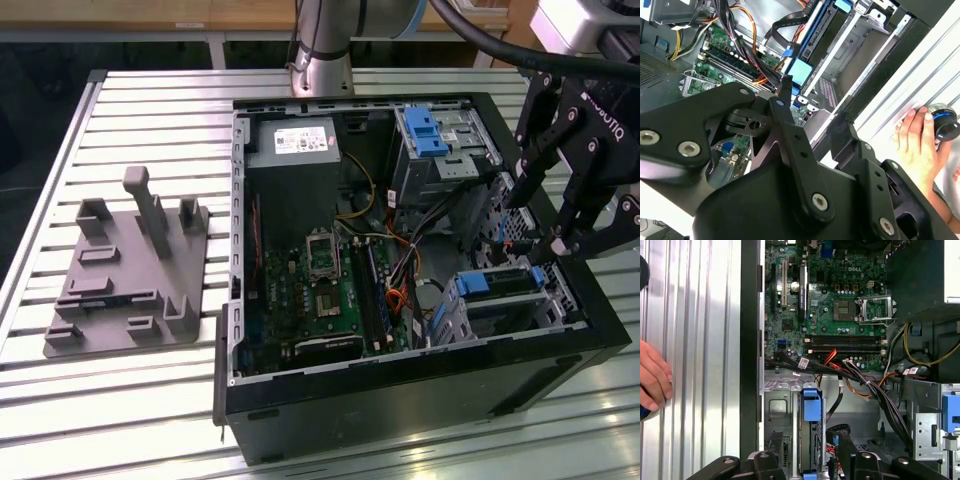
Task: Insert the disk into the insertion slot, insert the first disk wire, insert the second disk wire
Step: 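Insert the first disk wire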
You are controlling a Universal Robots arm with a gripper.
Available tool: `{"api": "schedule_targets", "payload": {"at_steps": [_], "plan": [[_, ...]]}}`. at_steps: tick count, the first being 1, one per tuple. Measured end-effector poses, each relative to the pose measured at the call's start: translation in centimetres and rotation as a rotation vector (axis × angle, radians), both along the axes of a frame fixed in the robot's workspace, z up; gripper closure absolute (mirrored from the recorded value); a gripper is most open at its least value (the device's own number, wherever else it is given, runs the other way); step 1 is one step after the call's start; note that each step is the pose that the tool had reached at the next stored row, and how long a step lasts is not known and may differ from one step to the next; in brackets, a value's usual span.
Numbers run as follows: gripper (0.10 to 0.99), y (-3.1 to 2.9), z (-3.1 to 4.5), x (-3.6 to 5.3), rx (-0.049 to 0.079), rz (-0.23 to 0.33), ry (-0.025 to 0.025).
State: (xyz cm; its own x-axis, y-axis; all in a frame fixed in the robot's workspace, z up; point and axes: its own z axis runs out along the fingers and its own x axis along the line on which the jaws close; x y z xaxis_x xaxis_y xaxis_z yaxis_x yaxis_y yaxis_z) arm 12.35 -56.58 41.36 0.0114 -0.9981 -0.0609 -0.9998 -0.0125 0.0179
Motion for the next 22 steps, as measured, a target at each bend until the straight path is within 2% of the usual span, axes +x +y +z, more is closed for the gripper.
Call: {"api": "schedule_targets", "payload": {"at_steps": [10, 12, 15, 18, 22], "plan": [[0.529, 0.01, -0.04, 0.0, -0.001, 0.0, 0.0], [0.529, 0.06, -0.02, 0.0, -0.009, -0.001, 0.0], [0.529, 0.24, -0.02, 0.0, -0.027, -0.002, 0.0], [0.529, 0.87, -0.04, 0.03, -0.041, -0.003, 0.0], [0.529, 2.0, -0.04, 0.33, -0.043, -0.003, 0.0]]}}
